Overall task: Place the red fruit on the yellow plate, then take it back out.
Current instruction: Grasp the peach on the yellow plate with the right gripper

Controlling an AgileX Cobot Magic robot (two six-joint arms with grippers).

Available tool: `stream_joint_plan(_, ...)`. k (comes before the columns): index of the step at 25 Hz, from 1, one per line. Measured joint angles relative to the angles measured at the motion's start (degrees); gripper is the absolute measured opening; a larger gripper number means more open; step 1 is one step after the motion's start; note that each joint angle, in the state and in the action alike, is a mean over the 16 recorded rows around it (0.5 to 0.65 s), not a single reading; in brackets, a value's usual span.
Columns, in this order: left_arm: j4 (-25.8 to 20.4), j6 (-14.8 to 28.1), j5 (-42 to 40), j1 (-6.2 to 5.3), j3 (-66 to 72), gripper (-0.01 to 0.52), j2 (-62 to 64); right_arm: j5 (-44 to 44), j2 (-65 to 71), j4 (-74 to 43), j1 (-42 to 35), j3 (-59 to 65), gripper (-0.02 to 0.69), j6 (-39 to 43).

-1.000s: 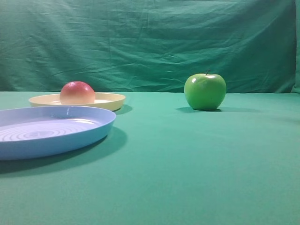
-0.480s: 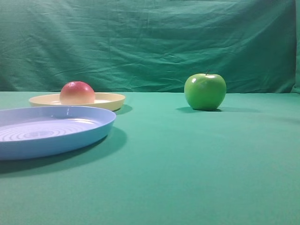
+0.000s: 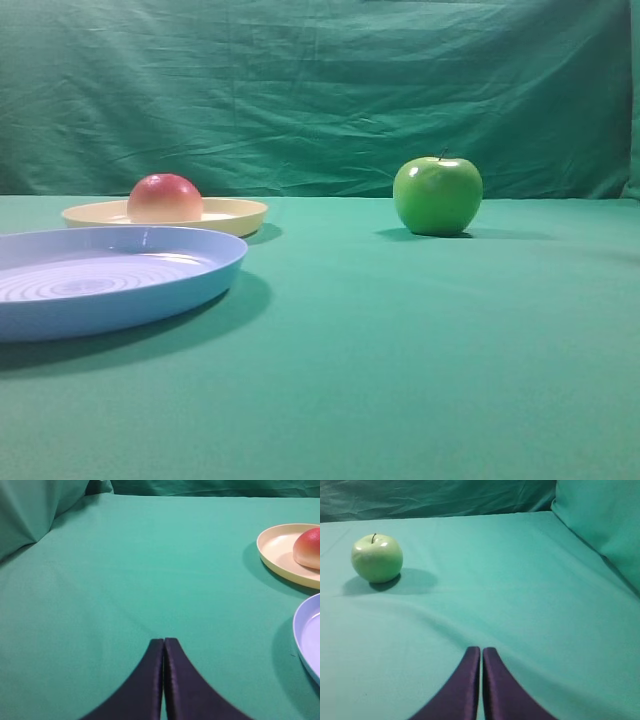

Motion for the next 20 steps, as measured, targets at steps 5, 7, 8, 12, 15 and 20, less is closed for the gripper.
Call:
stream_joint_plan(5,0.0,0.0,0.0,0.0,0.0,0.0,0.0,0.35,0.0,0.08,0.0,0.0,0.0,-0.88)
stream_joint_plan(7,0.0,0.0,0.0,0.0,0.0,0.0,0.0,0.4,0.0,0.18,0.0,0.0,0.0,-0.98)
stream_joint_plan(8,0.0,0.0,0.0,0.0,0.0,0.0,0.0,0.36,0.0,0.27,0.0,0.0,0.0,-1.0)
stream_joint_plan(12,0.0,0.0,0.0,0.0,0.0,0.0,0.0,-1.21,0.01,0.76,0.0,0.0,0.0,-1.0)
stream_joint_plan(15,0.0,0.0,0.0,0.0,0.0,0.0,0.0,-3.2,0.41,1.21,0.0,-0.3,0.0,-0.92)
stream_joint_plan(20,0.0,0.0,0.0,0.0,0.0,0.0,0.0,-5.69,2.89,1.98,0.17,-3.34,0.0,-0.79)
